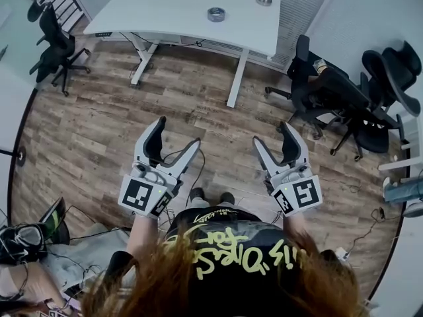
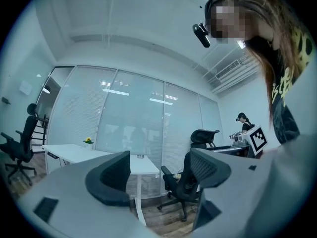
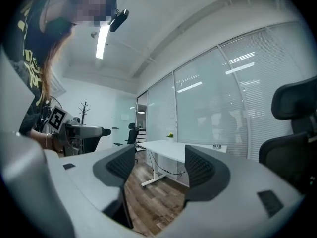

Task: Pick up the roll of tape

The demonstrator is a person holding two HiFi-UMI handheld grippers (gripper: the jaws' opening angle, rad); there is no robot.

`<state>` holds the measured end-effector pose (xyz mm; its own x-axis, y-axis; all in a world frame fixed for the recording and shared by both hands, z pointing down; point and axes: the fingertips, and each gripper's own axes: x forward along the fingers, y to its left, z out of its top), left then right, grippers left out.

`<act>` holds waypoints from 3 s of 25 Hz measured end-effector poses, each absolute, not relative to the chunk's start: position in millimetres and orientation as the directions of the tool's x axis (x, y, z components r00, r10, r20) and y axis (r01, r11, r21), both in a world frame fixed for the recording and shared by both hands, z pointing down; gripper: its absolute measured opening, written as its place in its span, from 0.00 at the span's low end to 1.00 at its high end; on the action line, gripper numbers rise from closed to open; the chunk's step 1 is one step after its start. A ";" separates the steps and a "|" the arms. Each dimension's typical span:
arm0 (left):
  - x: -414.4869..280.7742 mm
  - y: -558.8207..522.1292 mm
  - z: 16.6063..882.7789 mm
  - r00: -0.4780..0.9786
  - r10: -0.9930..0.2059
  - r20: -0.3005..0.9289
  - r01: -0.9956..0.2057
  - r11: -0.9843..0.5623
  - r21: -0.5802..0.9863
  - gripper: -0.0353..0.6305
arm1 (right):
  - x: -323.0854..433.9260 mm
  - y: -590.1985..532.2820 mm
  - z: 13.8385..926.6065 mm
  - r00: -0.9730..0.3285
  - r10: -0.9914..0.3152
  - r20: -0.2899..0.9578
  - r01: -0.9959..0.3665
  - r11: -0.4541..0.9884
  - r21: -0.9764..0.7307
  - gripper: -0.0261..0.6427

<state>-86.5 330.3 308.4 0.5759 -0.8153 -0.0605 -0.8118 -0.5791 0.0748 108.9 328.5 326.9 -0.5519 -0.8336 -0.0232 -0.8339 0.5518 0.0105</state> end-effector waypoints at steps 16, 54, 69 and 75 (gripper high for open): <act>-137.3 316.0 319.6 0.572 -0.820 -0.021 -0.819 -0.572 0.039 0.63 | 65.8 310.7 334.7 -0.554 -0.832 -0.008 -0.832 0.554 -0.012 0.48; -70.9 28.5 309.1 0.472 -0.877 -0.086 -0.881 -0.473 -0.009 0.63 | 136.6 3.5 339.2 -0.631 -0.776 -0.030 -0.776 0.631 -0.001 0.48; -65.5 3.8 313.6 0.512 -0.858 -0.039 -0.859 -0.510 -0.049 0.63 | 133.1 -16.4 341.5 -0.641 -0.767 -0.027 -0.767 0.641 -0.024 0.48; -55.2 -10.1 311.0 0.504 -0.862 -0.063 -0.864 -0.502 -0.042 0.63 | 139.8 -29.7 341.5 -0.659 -0.752 -0.024 -0.752 0.659 -0.005 0.48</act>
<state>-55.2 -10.1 311.0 0.5036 -0.8617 -0.0626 -0.8639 -0.5018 -0.0420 139.8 -29.7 341.5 -0.6586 -0.7521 -0.0245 -0.7522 0.6589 -0.0048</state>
